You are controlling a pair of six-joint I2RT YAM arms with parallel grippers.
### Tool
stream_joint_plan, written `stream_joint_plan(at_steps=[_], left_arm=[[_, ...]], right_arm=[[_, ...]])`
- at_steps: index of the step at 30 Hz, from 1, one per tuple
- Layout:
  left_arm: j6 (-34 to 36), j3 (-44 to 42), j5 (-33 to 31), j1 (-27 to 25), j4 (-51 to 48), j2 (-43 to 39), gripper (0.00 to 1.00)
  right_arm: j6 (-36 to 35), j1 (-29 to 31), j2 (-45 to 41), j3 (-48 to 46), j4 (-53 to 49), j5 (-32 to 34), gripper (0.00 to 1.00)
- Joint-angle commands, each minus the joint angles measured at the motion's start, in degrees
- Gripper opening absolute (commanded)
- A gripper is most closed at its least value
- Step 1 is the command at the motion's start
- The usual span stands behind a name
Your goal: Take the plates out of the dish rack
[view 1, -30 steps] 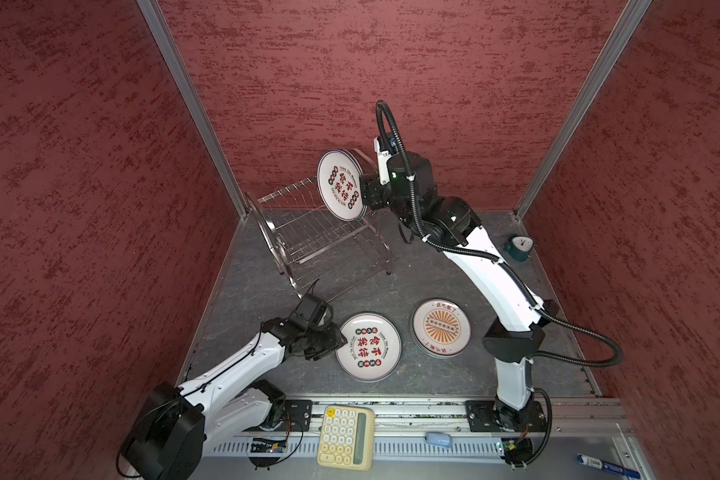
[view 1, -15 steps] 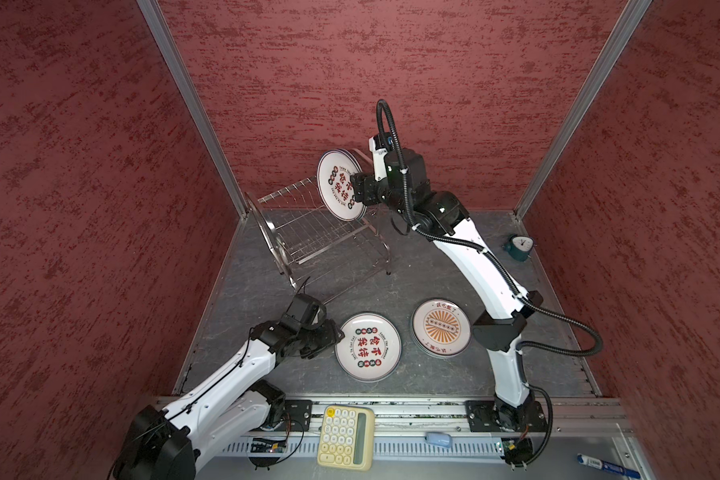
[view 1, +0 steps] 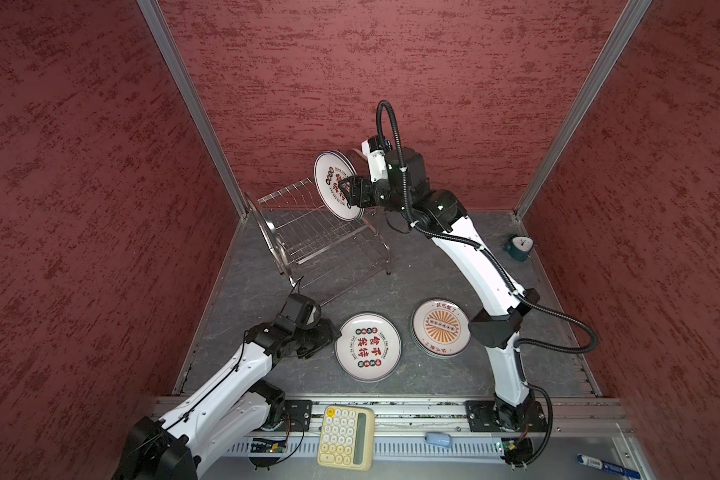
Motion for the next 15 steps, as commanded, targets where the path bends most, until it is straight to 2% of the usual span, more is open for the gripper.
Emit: stream_joint_plan(at_steps=[1,11,15], left_arm=[[1.0,-1.2,0.8,0.6,0.4,-0.6,0.65],[1.4,-2.0,1.7,1.2,1.5,0.0,0.65],[1.5,-2.3,2.0,1.4,2.2,0.3,0.65]], right_arm=[[1.3,0.2,0.2,1.7,0.8,-3.2,0.7],[1.9,0.1,0.0,1.4,0.0,-3.1,0.69],[2.5,-0.1,-0.6,0.7,1.1,-6.1,0.69]])
